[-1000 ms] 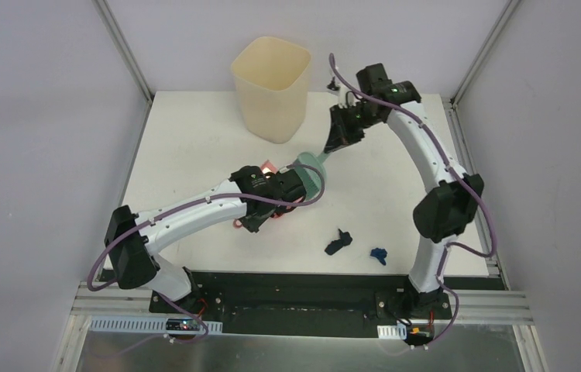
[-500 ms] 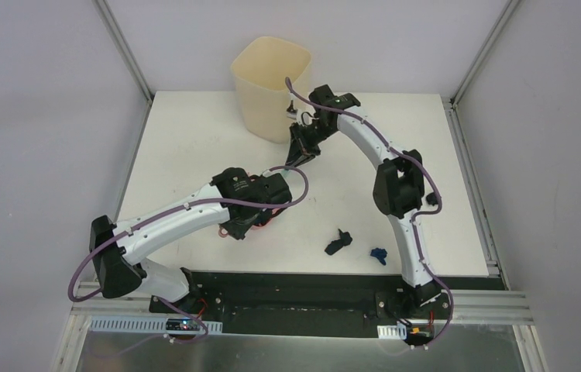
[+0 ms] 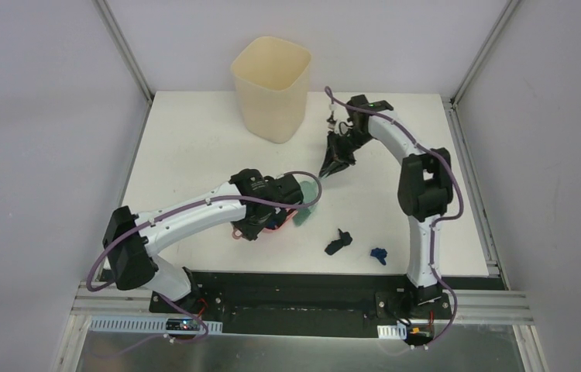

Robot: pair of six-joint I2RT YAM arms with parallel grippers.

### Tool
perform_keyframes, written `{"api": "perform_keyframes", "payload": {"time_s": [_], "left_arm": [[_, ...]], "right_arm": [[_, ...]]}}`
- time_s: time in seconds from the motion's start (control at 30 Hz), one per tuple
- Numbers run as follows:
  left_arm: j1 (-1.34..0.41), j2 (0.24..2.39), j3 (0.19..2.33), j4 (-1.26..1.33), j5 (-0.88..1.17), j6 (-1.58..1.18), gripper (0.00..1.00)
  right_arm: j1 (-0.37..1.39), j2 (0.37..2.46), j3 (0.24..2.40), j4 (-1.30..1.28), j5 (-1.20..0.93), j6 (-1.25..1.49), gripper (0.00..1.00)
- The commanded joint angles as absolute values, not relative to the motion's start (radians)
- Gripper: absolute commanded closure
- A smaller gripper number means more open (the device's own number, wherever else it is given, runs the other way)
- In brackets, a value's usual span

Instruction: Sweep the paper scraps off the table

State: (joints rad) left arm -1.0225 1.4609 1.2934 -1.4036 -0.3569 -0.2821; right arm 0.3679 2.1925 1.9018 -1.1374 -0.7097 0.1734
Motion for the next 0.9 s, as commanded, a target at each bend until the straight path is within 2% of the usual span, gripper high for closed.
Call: {"api": "perform_keyframes", "payload": {"time_s": [0.0, 0.17, 0.3, 0.43, 0.67, 0.87], "left_arm": [[-1.031, 1.507, 1.332, -1.318, -0.306, -0.206, 0.87], [-1.034, 1.579, 1.333, -1.279, -0.270, -0.124, 0.87], [-1.049, 1.597, 1.314, -1.275, -0.228, -0.105, 0.87], [-1.074, 1.572, 1.291, -1.278, -0.201, -0.111, 0.86], [-1.109, 1.530, 1.239, -1.262, -0.148, -0.147, 0.86], [-1.153, 1.569, 1.239, -1.262, -0.145, -0.152, 0.86]], "right_arm": [[0.290, 1.961, 1.788, -1.160, -0.604, 0.094, 1.00], [0.184, 1.826, 1.781, -1.274, -0.656, -0.007, 1.00], [0.134, 1.831, 1.904, -1.537, -0.742, -0.216, 1.00], [0.130, 1.755, 1.822, -1.645, -0.751, -0.478, 1.00], [0.155, 1.661, 1.562, -1.602, -0.697, -0.625, 1.00], [0.204, 1.704, 1.495, -1.416, -0.576, -0.529, 1.00]]}}
